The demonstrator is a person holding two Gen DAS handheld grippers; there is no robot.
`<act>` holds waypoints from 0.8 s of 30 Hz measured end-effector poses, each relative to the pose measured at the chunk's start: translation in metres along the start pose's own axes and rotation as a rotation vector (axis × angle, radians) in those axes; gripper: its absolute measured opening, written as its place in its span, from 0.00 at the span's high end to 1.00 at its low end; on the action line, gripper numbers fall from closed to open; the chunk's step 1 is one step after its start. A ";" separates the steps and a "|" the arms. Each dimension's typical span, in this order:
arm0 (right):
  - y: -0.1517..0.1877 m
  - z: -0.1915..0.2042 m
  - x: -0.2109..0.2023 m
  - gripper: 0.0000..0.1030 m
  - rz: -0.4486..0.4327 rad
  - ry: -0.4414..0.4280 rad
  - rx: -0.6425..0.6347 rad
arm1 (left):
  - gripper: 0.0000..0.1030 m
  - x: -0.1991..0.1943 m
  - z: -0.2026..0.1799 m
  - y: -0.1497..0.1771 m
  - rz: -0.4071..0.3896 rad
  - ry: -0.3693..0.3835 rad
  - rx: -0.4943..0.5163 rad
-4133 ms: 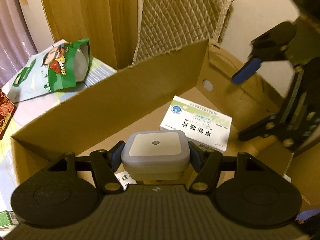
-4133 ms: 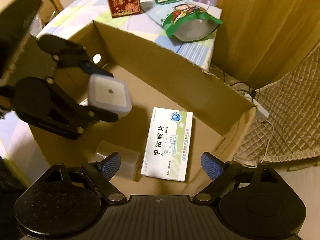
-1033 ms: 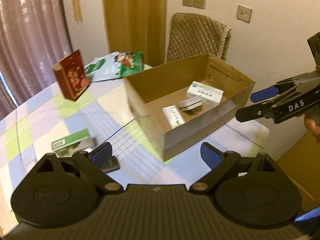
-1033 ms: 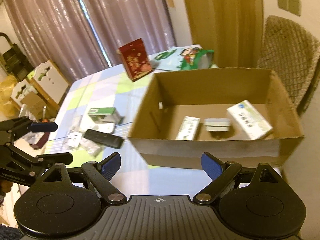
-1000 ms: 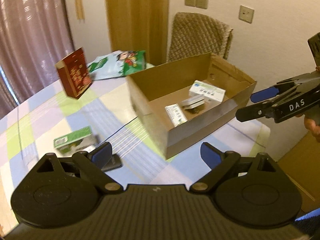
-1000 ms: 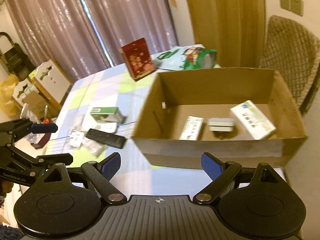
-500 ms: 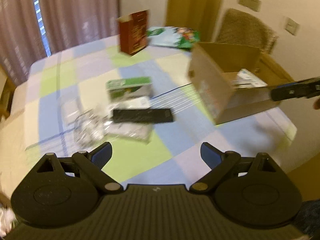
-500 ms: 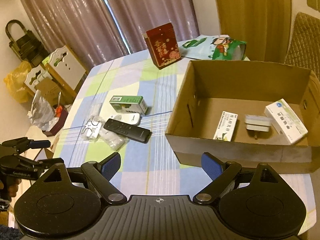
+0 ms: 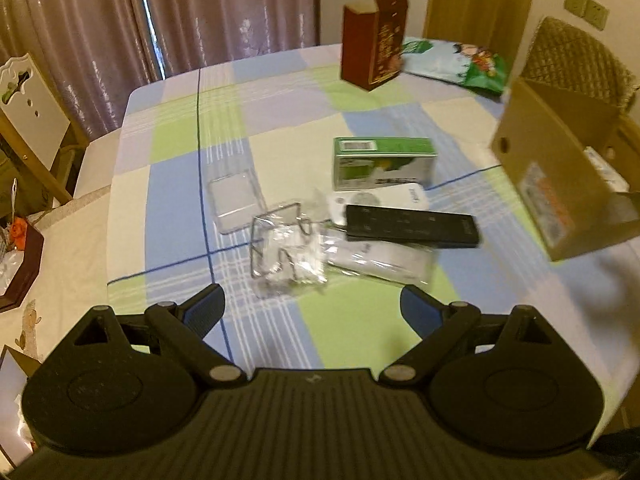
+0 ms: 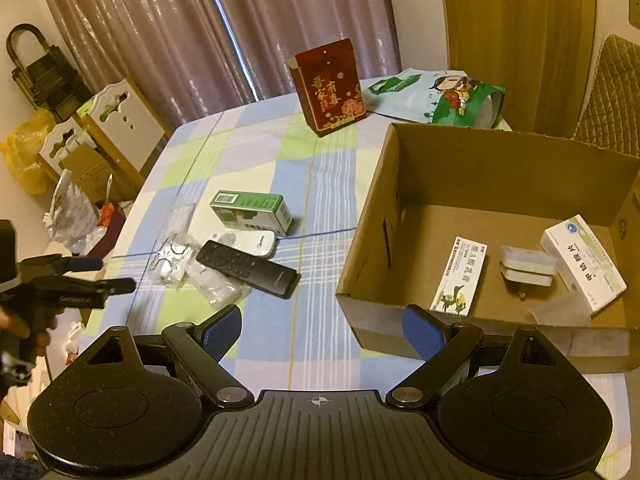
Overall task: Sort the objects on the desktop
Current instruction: 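Withdraw both grippers from the cardboard box toward the items on the table, then grasp the black TV remote with the right gripper while the left grasps the clear plastic packet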
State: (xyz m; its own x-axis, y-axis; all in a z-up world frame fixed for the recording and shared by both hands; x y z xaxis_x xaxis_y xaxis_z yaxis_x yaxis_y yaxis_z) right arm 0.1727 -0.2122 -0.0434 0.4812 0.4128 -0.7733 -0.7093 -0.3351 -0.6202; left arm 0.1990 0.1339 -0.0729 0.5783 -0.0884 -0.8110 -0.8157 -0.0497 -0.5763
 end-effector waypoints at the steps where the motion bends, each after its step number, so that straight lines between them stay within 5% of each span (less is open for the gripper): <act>1: -0.001 -0.001 0.001 0.13 0.001 0.002 0.003 | 0.10 0.007 0.002 -0.004 0.004 0.003 -0.006; 16: -0.027 -0.015 0.028 0.13 0.035 0.008 -0.001 | 0.12 0.098 0.024 -0.044 0.083 0.010 -0.064; 21: -0.042 -0.009 0.043 0.13 0.054 -0.014 -0.061 | 0.20 0.113 0.027 -0.048 0.099 0.051 -0.084; 24: -0.054 0.004 0.057 0.13 0.067 -0.049 -0.140 | 0.33 0.123 0.029 -0.048 0.113 0.069 -0.100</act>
Point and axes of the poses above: each gripper's, at about its wrist camera, not at the fingertips, and x roughly the way its jaws point, z to its left, y to its underside, the point moved 3 cm from there along x, roughly the way its jaws point, and after that the axes turned 12 degrees about -x, right-handed, at the moved point
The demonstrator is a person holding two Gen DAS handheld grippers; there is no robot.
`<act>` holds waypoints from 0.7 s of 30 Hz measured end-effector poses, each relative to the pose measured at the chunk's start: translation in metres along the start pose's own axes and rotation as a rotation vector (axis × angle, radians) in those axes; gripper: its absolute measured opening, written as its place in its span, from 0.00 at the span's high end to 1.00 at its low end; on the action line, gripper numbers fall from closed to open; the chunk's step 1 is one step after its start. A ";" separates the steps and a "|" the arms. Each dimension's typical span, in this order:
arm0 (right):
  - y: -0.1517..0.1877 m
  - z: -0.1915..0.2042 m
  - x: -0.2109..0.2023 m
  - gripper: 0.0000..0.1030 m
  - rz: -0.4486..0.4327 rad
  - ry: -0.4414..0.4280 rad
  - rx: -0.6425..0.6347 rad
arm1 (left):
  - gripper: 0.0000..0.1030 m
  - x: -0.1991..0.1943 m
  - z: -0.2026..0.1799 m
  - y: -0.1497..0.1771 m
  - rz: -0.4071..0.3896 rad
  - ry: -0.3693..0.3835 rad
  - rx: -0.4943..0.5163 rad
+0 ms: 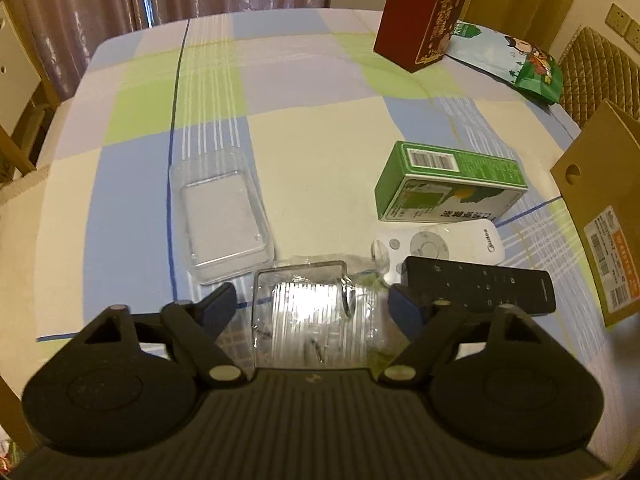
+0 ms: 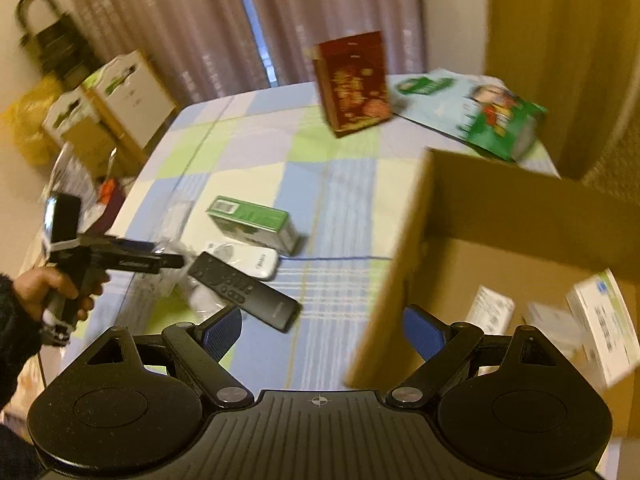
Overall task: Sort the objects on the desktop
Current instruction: 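Grasp the black TV remote with the right gripper while the left grasps the clear plastic packet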
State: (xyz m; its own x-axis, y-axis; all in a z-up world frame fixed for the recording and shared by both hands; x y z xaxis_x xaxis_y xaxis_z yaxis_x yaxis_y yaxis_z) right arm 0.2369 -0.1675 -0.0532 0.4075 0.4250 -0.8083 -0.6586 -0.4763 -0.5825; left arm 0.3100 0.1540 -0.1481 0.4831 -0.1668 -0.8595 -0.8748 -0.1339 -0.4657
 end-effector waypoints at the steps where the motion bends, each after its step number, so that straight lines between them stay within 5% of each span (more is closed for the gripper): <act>1: -0.005 0.003 0.005 0.13 0.004 -0.012 -0.028 | 0.35 0.003 0.001 0.000 0.004 0.009 -0.007; 8: -0.034 0.043 0.070 0.13 0.090 -0.126 -0.328 | 0.50 0.001 0.006 0.005 -0.017 0.031 0.006; 14: -0.032 0.075 0.148 0.13 0.300 -0.161 -0.647 | 0.52 -0.014 0.016 0.017 -0.008 0.009 0.008; 15: -0.030 0.078 0.158 0.16 0.327 -0.172 -0.685 | 0.52 -0.017 0.018 0.020 -0.006 0.008 0.009; 16: -0.027 0.080 0.168 0.34 0.362 -0.185 -0.707 | 0.52 -0.020 0.020 0.024 -0.004 0.007 0.006; 17: -0.024 0.081 0.177 0.41 0.396 -0.198 -0.730 | 0.52 -0.024 0.022 0.028 -0.001 0.008 -0.001; 21: -0.016 0.079 0.204 0.41 0.458 -0.199 -0.758 | 0.52 -0.036 0.026 0.042 0.005 0.012 -0.016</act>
Point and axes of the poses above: each gripper's, at about its wrist camera, not at the fingertips, and x roughly the way its jaws point, z to its left, y to its underside, the point moved 3 cm from there along x, roughly the way its jaws point, and after that the axes turned 12 degrees about -x, right-handed, at the moved point
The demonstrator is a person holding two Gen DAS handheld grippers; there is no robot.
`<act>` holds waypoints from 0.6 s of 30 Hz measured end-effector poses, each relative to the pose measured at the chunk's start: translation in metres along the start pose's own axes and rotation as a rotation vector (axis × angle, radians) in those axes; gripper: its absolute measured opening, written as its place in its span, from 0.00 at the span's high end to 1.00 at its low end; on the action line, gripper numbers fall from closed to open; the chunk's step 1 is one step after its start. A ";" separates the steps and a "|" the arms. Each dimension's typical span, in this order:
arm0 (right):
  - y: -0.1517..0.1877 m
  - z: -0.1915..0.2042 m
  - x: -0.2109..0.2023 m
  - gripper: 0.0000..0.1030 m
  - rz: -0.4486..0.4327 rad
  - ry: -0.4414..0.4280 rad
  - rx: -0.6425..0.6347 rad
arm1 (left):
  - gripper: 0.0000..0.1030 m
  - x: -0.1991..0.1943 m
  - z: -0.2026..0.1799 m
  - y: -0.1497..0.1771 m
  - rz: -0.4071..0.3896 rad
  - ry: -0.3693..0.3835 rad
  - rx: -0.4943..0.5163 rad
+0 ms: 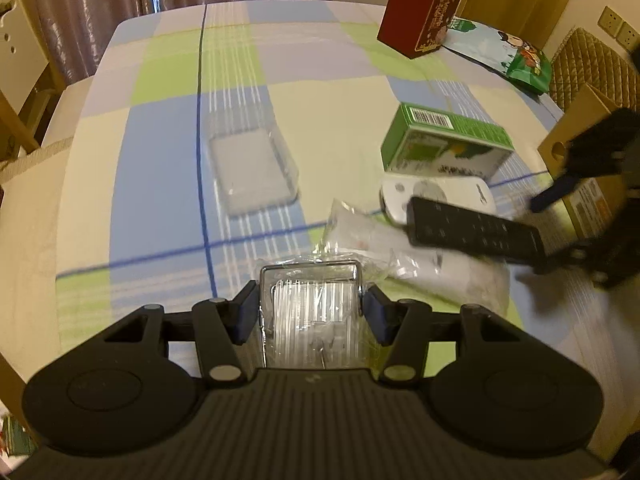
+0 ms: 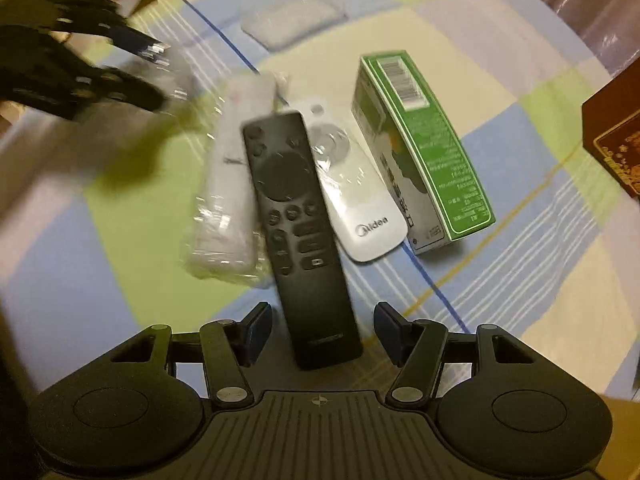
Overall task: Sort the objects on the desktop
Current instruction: 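Grasp the black TV remote with the right gripper while the left grasps the clear plastic packet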
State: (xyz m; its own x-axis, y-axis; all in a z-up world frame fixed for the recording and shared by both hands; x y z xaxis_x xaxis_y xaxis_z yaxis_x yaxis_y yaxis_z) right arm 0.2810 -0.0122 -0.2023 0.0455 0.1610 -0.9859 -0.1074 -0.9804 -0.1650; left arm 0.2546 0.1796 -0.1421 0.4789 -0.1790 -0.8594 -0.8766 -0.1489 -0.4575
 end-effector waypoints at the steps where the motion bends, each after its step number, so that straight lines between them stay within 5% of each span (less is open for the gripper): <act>1: 0.000 -0.002 0.004 0.41 0.001 -0.009 0.007 | 0.52 -0.003 0.001 0.003 0.000 0.001 -0.005; 4: -0.003 -0.003 0.009 0.43 -0.019 -0.034 0.022 | 0.52 -0.010 0.002 0.010 -0.001 0.010 -0.023; 5: -0.004 -0.001 0.009 0.56 -0.012 -0.037 0.032 | 0.52 -0.011 0.002 0.012 -0.001 0.012 -0.028; 6: -0.003 0.002 0.009 0.59 0.003 -0.041 0.052 | 0.52 -0.011 0.002 0.013 -0.001 0.012 -0.032; 11: 0.010 0.030 0.008 0.62 0.069 -0.026 0.166 | 0.52 -0.012 -0.001 0.019 0.005 0.009 -0.033; 18: 0.068 0.080 -0.005 0.62 0.011 -0.086 0.415 | 0.52 -0.020 -0.006 0.035 0.026 0.024 -0.032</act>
Point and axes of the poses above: each gripper's, at about its wrist camera, not at the fingertips, and x roughly the way its jaws point, z to its left, y to its underside, the point moved 3 cm from there along x, roughly the way its jaws point, and after that the axes turned 12 degrees about -x, right-handed, at the moved point
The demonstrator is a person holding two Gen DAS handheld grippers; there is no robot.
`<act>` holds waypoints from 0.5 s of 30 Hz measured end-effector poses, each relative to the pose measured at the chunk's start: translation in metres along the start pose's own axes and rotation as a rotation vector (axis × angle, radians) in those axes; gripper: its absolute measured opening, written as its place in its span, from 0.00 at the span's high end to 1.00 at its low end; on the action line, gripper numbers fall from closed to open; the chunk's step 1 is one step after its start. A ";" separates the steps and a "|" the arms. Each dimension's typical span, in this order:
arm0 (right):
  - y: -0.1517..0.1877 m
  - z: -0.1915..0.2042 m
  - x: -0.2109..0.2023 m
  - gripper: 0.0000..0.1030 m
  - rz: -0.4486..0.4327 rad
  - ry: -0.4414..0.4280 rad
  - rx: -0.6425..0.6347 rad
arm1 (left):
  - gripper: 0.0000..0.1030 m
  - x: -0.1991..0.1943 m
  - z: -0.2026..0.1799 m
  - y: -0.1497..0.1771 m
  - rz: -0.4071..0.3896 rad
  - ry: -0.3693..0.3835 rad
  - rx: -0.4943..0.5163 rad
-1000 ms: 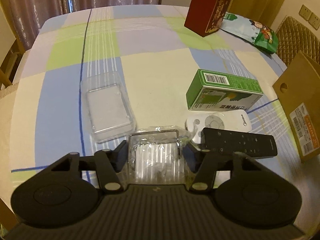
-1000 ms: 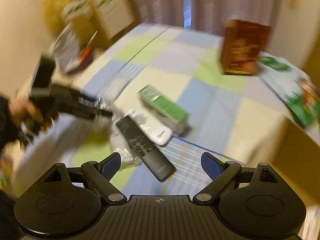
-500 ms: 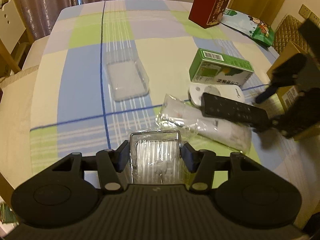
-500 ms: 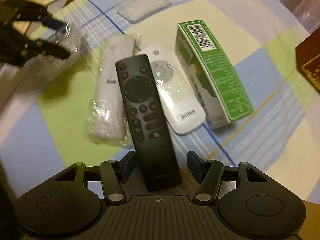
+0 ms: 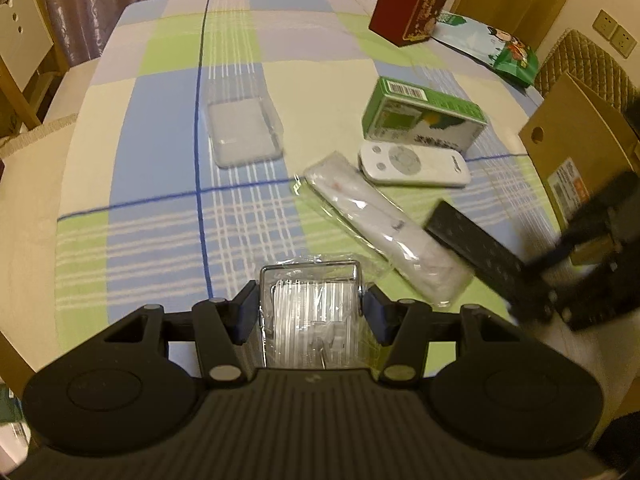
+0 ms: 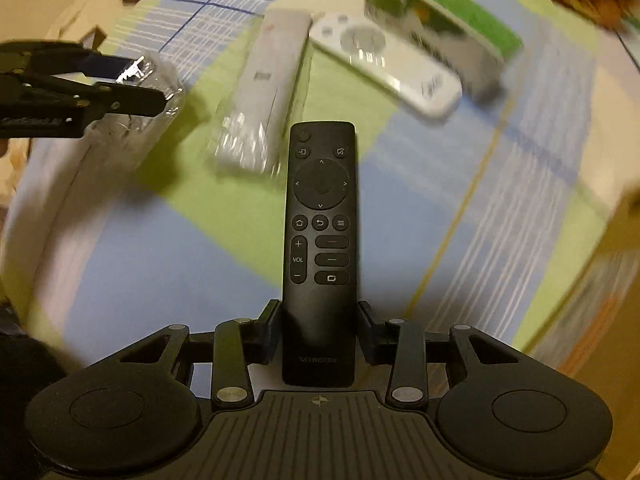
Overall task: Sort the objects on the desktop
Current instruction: 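Grasp the black TV remote with the right gripper while the left grasps the clear plastic packet, then carry the black remote and clear packet over the cardboard box with both grippers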
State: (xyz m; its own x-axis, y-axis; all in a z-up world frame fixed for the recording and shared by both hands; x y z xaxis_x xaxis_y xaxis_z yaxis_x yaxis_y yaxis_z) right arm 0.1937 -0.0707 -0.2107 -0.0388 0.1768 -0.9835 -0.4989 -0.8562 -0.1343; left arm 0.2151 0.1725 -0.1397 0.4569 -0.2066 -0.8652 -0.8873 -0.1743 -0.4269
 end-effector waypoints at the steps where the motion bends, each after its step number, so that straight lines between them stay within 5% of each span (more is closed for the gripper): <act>1: 0.009 0.001 -0.002 0.62 -0.023 -0.009 0.025 | 0.52 -0.001 -0.001 0.003 0.005 0.003 0.001; 4: 0.024 -0.003 -0.007 0.61 -0.099 0.011 0.068 | 0.52 -0.003 -0.004 0.013 0.020 0.011 0.004; 7: 0.011 0.005 -0.012 0.37 -0.176 0.050 0.066 | 0.52 -0.003 -0.005 0.020 0.034 0.009 0.008; 10: -0.006 0.016 -0.006 0.36 -0.225 0.095 0.049 | 0.52 -0.003 -0.007 0.022 0.033 0.002 0.011; 13: -0.008 0.021 -0.003 0.40 -0.262 0.166 -0.009 | 0.52 -0.001 -0.007 0.023 0.032 -0.002 0.014; 14: -0.008 0.023 -0.004 0.59 -0.276 0.184 -0.027 | 0.52 -0.001 -0.008 0.024 0.030 -0.005 0.015; 15: -0.008 0.024 -0.006 0.63 -0.286 0.188 -0.036 | 0.52 -0.001 -0.009 0.024 0.028 -0.009 0.017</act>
State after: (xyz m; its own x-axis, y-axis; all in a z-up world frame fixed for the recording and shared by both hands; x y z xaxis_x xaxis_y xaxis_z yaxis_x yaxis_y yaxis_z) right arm 0.1771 -0.0528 -0.2012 0.2600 0.3223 -0.9102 -0.4356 -0.8021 -0.4084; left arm 0.1937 0.1602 -0.1473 0.4312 -0.2026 -0.8792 -0.9008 -0.1518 -0.4069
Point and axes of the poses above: each gripper's, at about its wrist camera, not at the fingertips, and x roughly the way its jaws point, z to its left, y to its underside, the point moved 3 cm from there along x, roughly the way its jaws point, and after that the axes turned 12 degrees about -x, right-handed, at the moved point
